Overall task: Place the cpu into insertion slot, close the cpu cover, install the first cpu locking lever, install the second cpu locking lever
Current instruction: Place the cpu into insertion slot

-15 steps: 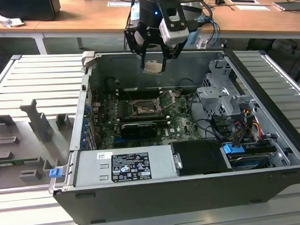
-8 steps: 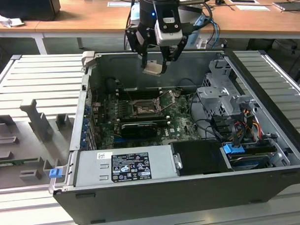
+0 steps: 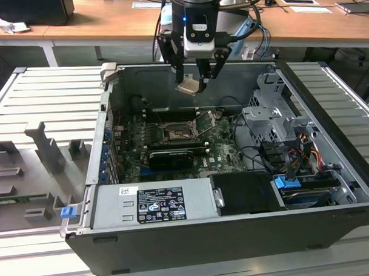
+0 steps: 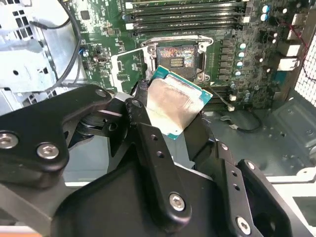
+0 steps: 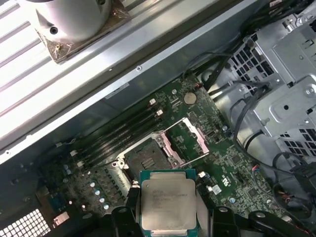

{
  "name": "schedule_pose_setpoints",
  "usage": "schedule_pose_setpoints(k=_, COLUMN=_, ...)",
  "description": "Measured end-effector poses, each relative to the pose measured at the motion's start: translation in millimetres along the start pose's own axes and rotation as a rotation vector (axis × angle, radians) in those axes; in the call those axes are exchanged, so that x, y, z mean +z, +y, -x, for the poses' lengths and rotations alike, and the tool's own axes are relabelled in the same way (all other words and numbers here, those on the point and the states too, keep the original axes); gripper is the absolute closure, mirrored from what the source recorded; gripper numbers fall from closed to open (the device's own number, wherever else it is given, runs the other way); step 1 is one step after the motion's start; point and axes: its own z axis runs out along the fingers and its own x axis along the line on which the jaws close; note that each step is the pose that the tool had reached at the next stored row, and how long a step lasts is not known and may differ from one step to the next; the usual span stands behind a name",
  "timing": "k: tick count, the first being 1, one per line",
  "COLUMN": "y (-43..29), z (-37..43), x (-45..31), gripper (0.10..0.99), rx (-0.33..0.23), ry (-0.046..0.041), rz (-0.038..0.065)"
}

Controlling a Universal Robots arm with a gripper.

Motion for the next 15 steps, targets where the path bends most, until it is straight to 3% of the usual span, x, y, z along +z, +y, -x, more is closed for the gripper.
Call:
schedule_pose_setpoints(k=5, y=0.0, z=0.0, x=0.6, gripper=0.549, rx=0.075, ry=-0.0066, rz=0.0)
schedule_pose_setpoints(k=12, y=-0.1, z=0.0, x=1.9, gripper=0.549, rx=0.222, ry=-0.0193, rz=0.002)
schedule_pose_setpoints(k=15, y=-0.2, z=0.1, x=3.1, gripper=0.549, rx=0.242, ry=-0.0209, rz=0.002)
